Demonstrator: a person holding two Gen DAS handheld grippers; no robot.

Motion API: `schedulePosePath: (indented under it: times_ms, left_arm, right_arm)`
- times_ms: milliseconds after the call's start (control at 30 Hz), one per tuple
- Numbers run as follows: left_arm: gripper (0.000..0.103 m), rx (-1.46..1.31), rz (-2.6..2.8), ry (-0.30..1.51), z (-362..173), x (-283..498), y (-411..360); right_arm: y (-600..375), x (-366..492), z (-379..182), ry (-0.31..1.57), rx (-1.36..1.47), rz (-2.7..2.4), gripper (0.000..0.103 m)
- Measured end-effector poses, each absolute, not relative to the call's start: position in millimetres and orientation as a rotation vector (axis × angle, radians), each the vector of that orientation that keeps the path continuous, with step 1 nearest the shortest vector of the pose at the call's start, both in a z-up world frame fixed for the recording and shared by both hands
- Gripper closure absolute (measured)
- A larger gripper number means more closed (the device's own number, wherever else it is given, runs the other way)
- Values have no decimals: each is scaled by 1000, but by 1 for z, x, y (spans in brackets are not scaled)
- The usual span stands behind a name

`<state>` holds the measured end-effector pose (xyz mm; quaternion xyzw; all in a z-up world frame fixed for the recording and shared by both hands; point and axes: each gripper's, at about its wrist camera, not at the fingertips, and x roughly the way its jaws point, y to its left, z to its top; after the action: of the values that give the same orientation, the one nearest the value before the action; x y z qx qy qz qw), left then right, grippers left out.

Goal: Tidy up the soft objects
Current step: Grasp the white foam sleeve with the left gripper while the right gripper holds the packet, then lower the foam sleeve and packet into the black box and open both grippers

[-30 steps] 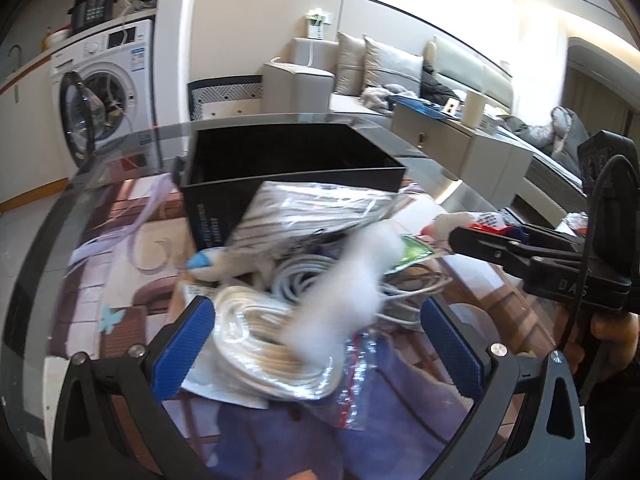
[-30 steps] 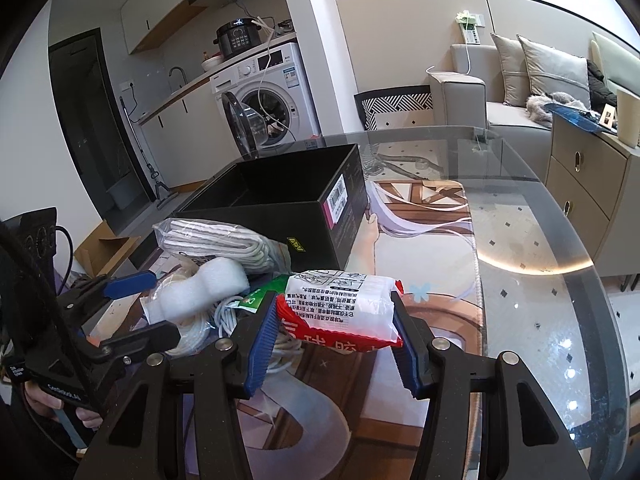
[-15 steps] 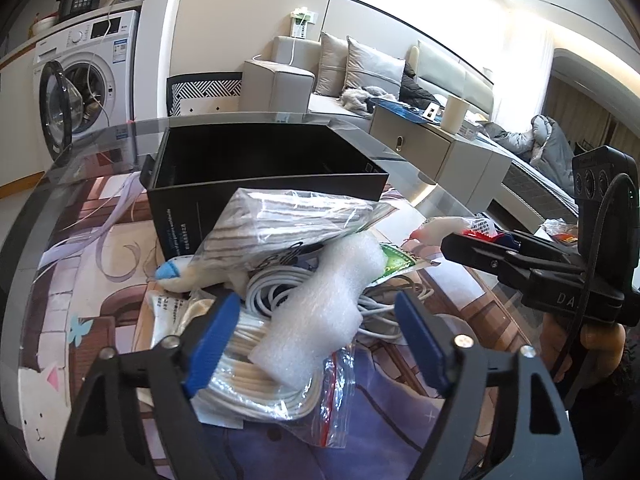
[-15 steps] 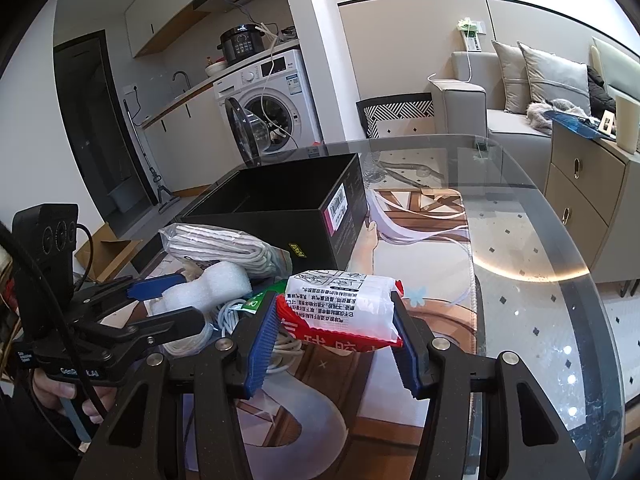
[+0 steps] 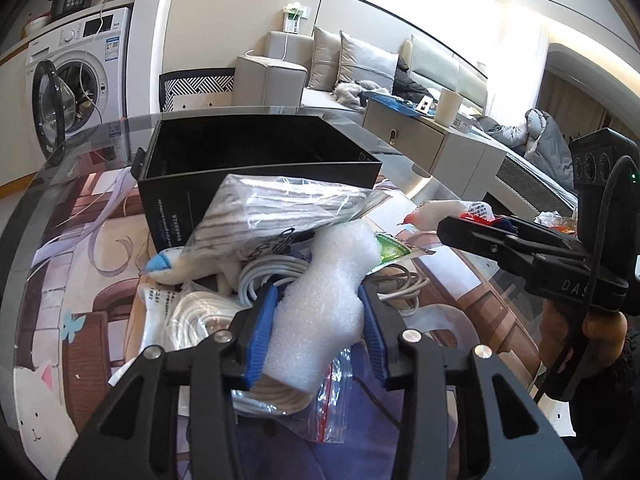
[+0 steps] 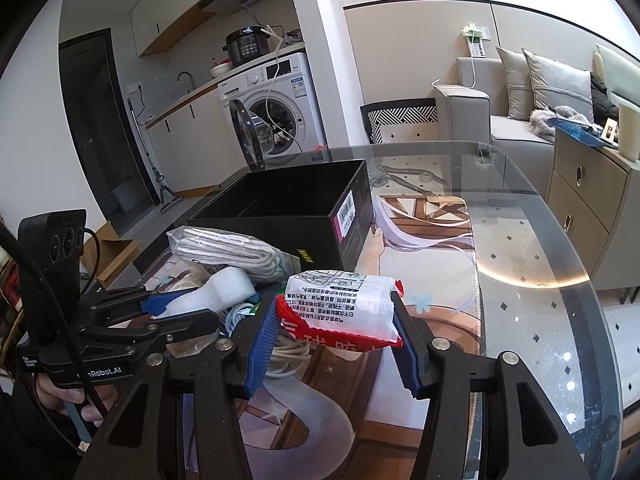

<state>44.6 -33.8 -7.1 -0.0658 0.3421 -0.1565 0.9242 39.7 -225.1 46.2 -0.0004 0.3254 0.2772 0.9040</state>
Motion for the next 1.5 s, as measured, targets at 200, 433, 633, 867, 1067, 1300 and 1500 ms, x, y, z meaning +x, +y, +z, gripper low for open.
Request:
schedulePosePath:
  times_ms: [200, 433, 633, 867, 1067, 1300, 1500]
  left_arm:
    - [63, -139, -312, 670, 0, 33, -31]
    - [63, -136, -295, 619, 13, 16, -25]
    - [63, -138, -262, 574, 29, 8, -16]
    - [63, -124, -216, 539, 41, 11, -4]
    - [63, -115, -176, 524, 48, 17, 1]
    - [63, -105, -128, 516, 54, 31, 11]
    - [63, -89, -108, 511, 57, 44, 13]
  right_arm:
    - [-221, 33, 54, 647, -11, 588, 50]
    - [-216, 23, 66, 611, -23, 605, 50]
    - [-209, 14, 79, 578, -37, 618, 50]
    - [-205, 13, 92, 552, -46, 621, 50]
    - [-199, 22, 102, 544, -45, 625, 50]
    - [-185, 31, 107, 535, -64, 639, 50]
    - [-175, 40, 109, 534, -75, 644, 50]
